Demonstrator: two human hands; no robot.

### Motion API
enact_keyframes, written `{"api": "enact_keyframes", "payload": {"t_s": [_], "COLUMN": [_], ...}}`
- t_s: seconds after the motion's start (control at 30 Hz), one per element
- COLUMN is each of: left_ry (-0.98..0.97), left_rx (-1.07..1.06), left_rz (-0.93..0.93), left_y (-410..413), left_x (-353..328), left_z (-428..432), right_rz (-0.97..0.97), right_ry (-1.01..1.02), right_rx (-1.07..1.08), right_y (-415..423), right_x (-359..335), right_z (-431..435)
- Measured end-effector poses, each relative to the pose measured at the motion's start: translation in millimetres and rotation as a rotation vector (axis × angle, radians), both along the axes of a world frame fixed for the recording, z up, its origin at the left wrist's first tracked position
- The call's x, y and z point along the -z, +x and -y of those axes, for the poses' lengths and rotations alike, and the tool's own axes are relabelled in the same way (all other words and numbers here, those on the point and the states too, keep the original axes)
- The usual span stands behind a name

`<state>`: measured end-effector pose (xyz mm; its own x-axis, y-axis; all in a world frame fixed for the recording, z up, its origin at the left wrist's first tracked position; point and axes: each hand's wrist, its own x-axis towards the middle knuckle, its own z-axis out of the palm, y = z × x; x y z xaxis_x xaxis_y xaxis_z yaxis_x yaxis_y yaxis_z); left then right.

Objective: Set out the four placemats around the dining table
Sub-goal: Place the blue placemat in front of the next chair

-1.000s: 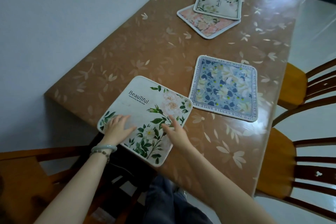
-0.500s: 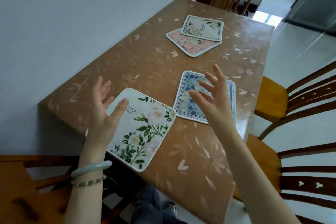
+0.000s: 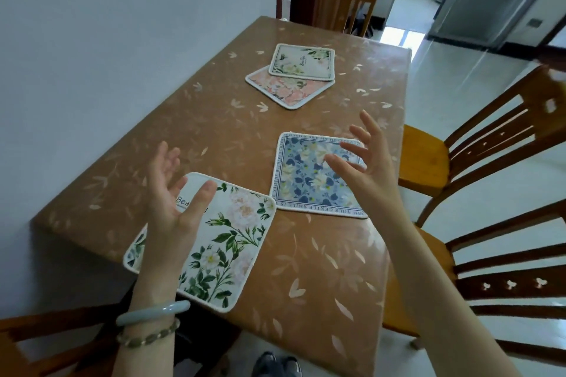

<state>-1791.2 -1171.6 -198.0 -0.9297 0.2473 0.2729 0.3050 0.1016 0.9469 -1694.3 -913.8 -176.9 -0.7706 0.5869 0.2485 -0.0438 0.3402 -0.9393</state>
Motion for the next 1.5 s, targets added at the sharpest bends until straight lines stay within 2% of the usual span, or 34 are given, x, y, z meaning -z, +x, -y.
{"api": "enact_keyframes", "payload": {"t_s": [0.27, 0.5, 0.7, 0.87, 1.03, 1.2, 1.3, 1.5], "left_ry": [0.004, -0.040, -0.168, -0.137, -0.050, -0.167, -0.141, -0.069], "left_rx": [0.030, -0.047, -0.199, -0.372, -0.507, -0.539, -0.534, -0.550], "left_rz": [0.063, 0.093, 0.124, 0.134, 0.268, 0.426, 0.577, 0.841], "left_y": [-14, -14, -1, 36, 59, 55, 45, 30], "left_x": [8, 25, 40, 39, 62, 107, 137, 192], "left_z": [-17, -44, -93, -149, -201, -240, -257, -297], "right_rz": [0.023, 0.041, 0.022, 0.078, 0.130, 0.285, 0.393, 0.598], "right_ry": [-0.004, 0.015, 0.032, -0.032, -0.014, 0.067, 0.097, 0.319], "right_rx": [0.031, 0.013, -0.138, -0.306, -0.355, -0.416, -0.440, -0.545], "right_y": [-8, -32, -55, -61, -83, -135, -165, -221], "right_x": [2, 16, 27, 40, 60, 111, 150, 218], "right_z": [-20, -73, -129, -180, -232, -269, -278, -302]}}
